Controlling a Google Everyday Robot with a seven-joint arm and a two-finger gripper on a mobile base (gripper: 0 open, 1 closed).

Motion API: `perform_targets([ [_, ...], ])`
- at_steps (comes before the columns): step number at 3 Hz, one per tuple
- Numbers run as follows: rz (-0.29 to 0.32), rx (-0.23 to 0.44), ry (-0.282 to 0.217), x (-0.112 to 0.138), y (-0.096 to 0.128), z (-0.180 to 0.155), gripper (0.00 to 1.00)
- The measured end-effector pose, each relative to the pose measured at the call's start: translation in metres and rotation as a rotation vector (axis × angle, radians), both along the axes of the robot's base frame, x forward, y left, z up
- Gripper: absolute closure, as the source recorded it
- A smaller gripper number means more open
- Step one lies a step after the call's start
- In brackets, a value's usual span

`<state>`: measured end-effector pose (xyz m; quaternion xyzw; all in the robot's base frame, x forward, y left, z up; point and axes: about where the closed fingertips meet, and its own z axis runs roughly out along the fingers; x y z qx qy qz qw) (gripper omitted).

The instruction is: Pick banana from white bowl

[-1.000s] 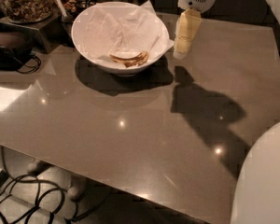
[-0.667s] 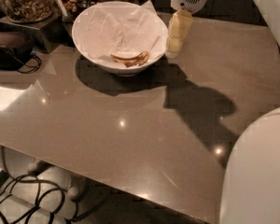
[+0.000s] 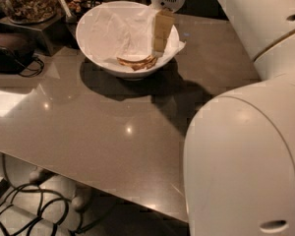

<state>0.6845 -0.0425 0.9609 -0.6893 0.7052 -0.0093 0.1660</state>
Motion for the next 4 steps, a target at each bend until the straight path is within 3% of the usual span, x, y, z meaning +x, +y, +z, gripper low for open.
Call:
perform_targets([
  [1, 0.043, -0.016, -0.001, 0.012, 0.022, -0.005, 0.06],
  [2, 0.072, -0.031, 0.005, 0.019, 0.037, -0.013, 0.15],
  [4, 0.088, -0.043, 0.064, 0.029, 0.048, -0.047, 0.23],
])
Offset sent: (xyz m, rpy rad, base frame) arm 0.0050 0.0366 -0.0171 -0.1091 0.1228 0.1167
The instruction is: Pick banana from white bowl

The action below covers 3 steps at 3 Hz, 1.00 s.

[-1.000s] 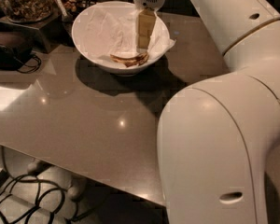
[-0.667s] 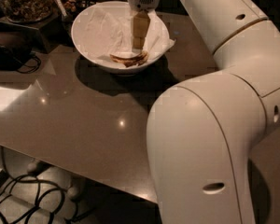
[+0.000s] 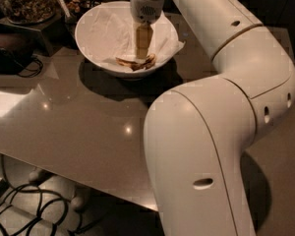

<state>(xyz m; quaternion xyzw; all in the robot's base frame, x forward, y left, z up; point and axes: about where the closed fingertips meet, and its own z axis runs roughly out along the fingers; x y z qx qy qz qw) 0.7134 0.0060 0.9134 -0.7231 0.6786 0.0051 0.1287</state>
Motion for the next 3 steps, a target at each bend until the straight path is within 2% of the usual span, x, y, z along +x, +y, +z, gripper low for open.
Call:
perform_targets([
  [1, 0.004, 0.0, 0.042, 0.0, 0.004, -0.02, 0.27],
  [3, 0.009, -0.014, 0.087, 0.003, 0.012, -0.042, 0.38],
])
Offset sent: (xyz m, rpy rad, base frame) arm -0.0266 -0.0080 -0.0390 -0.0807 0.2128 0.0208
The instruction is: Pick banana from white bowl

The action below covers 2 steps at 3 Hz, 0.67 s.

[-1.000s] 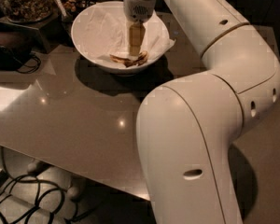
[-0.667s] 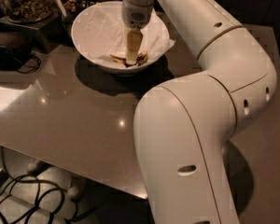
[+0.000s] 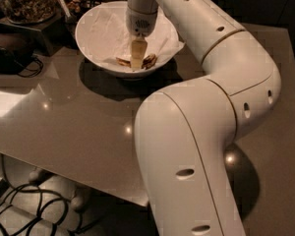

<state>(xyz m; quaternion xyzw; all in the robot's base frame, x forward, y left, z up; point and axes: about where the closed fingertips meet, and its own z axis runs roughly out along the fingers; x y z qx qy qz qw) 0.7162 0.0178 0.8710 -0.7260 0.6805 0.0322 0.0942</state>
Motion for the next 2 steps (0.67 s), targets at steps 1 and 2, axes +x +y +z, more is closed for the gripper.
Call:
perform_targets([
  [1, 0.0, -0.007, 0.012, 0.0035, 0.0015, -0.0086, 0.4],
  [2, 0.001, -0.017, 0.013, 0.0079, 0.0007, -0.0133, 0.4],
])
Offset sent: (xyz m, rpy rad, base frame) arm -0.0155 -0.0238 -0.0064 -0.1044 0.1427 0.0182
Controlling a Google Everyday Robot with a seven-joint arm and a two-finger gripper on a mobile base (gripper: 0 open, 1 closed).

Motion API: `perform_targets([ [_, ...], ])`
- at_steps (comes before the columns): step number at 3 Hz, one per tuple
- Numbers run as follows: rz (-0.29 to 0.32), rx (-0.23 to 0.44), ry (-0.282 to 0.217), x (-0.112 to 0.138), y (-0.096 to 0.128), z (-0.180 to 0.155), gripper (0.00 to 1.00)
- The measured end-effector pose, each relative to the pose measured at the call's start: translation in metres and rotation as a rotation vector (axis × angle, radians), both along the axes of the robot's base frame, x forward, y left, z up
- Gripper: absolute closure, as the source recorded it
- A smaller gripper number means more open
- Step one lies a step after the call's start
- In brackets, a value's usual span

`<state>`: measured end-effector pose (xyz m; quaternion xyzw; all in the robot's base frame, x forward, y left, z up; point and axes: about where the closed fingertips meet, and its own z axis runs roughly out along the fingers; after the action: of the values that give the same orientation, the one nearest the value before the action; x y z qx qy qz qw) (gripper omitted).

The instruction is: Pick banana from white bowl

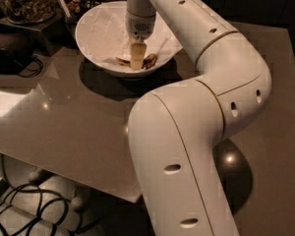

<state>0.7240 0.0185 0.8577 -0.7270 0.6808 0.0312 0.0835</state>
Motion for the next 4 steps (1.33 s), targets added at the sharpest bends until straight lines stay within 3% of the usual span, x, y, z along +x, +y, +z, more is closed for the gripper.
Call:
perform_targets([
  [1, 0.003, -0.004, 0.016, 0.002, 0.001, -0.009, 0.42],
  [3, -0.01, 0.003, 0.033, 0.002, -0.004, -0.018, 0.85],
  [4, -0.043, 0.018, 0.019, 0.002, -0.012, -0.011, 1.0],
])
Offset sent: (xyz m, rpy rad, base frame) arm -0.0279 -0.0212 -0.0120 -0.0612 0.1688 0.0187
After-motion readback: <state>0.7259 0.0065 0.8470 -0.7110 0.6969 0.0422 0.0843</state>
